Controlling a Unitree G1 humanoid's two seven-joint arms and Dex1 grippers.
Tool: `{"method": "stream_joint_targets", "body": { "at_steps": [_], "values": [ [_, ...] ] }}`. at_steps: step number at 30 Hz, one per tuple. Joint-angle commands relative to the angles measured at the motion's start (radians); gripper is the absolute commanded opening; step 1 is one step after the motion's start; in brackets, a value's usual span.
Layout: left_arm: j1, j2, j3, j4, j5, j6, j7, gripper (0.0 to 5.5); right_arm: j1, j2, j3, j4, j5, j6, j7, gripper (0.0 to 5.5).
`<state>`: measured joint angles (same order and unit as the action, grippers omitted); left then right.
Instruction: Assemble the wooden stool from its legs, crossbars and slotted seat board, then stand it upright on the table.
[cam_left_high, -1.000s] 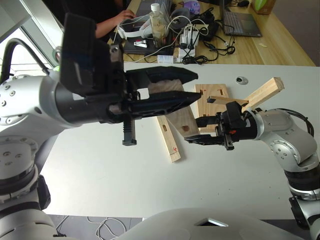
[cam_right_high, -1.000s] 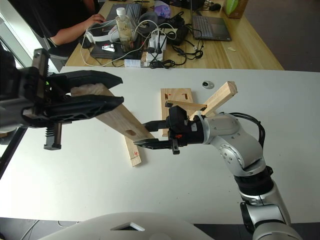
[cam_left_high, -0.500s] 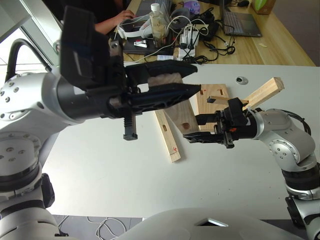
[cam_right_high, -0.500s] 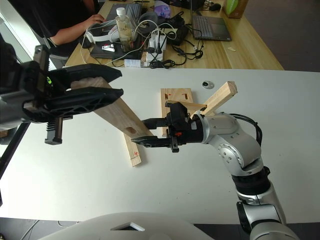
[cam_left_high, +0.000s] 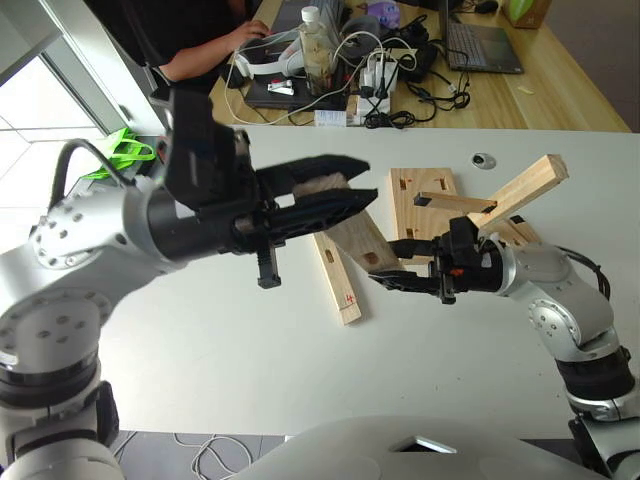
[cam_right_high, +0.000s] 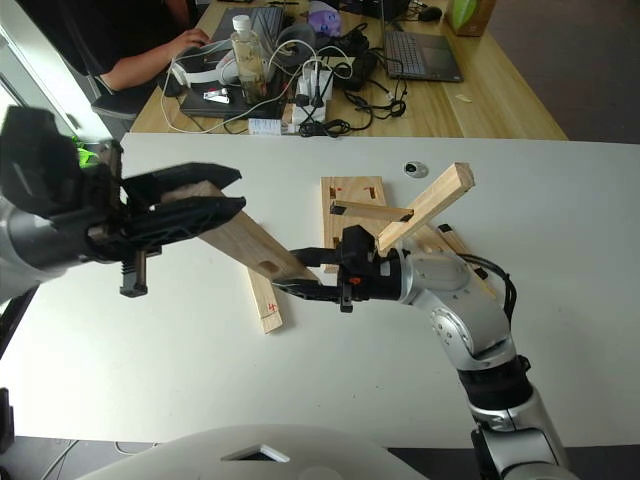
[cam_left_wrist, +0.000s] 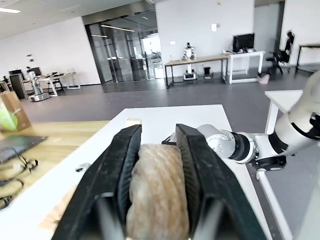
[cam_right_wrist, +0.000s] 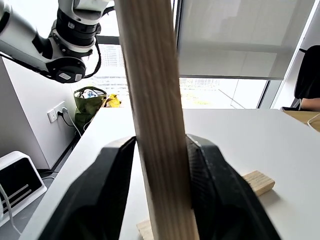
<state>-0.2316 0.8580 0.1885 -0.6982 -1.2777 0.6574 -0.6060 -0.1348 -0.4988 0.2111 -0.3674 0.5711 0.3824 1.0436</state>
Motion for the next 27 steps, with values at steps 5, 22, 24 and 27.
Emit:
{"method": "stream_joint_targets", "body": {
  "at_steps": [5, 22, 24, 27],
  "values": [
    [0.124, -0.101, -0.078, 0.002, 0.13, -0.025, 0.031, 1.21, 0.099, -0.029, -0.007, 0.083, -0.025, -0.011, 0.033, 1.58],
    [0.176, -0.405, -0.29, 0.139, 0.289, -0.059, 0.054, 1.21, 0.042, -0.059, -0.036, 0.301, 0.097, 0.17, 0.265, 1.58],
    [0.17, -0.44, -0.274, 0.188, 0.276, -0.066, 0.055, 1.21, 0.038, -0.056, -0.043, 0.326, 0.132, 0.237, 0.278, 1.58],
    [0.168, -0.507, -0.242, 0.288, 0.241, -0.07, 0.062, 1.21, 0.058, -0.037, -0.038, 0.342, 0.196, 0.346, 0.289, 1.58]
  ]
}}
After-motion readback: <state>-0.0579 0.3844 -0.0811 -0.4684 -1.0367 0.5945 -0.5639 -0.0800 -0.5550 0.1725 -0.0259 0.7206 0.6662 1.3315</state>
